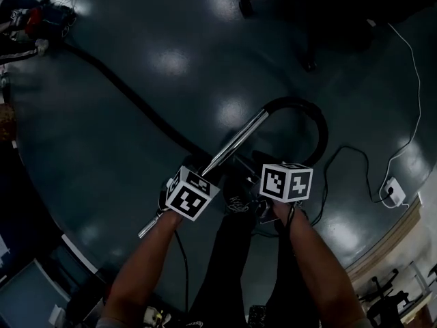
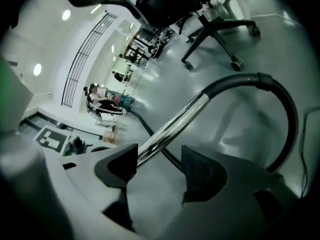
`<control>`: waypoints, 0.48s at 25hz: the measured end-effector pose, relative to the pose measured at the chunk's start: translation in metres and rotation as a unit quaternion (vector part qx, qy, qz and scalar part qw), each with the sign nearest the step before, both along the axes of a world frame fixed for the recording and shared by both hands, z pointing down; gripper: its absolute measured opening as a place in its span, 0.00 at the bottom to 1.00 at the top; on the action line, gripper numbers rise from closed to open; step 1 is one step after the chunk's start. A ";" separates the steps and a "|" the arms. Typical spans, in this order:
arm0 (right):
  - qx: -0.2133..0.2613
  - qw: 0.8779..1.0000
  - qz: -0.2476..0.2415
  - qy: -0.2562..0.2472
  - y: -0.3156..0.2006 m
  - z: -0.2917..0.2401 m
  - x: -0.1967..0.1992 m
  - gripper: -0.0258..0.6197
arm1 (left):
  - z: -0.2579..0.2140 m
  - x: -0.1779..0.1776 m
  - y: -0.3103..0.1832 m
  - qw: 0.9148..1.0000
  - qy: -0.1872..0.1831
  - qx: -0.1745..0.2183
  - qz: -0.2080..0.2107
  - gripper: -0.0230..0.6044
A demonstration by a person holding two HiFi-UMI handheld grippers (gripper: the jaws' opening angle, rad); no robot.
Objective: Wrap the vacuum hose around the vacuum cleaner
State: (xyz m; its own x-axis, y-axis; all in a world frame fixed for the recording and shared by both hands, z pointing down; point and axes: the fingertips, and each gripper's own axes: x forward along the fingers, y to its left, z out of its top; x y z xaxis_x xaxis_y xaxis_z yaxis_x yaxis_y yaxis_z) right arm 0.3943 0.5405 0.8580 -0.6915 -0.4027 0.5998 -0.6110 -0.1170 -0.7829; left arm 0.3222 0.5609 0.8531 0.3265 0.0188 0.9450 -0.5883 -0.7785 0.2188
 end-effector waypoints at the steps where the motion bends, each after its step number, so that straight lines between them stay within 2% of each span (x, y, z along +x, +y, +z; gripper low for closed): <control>1: -0.008 1.000 0.018 -0.016 -0.003 -0.002 -0.008 0.44 | -0.008 -0.002 0.003 1.000 0.002 0.004 -0.002 0.30; 3: -0.024 0.997 0.054 -0.050 -0.008 -0.007 -0.026 0.49 | -0.022 -0.008 0.008 1.000 0.002 0.013 -0.005 0.30; 6: -0.048 0.992 0.086 -0.078 -0.013 -0.011 -0.051 0.50 | -0.041 -0.019 0.016 1.000 0.001 0.023 -0.013 0.30; 9: -0.057 0.990 0.094 -0.093 -0.016 -0.015 -0.074 0.50 | -0.058 -0.030 0.024 0.999 0.005 0.029 -0.031 0.30; 12: -0.044 0.991 0.086 -0.090 -0.021 -0.026 -0.092 0.49 | -0.075 -0.041 0.034 0.998 0.017 0.036 -0.047 0.30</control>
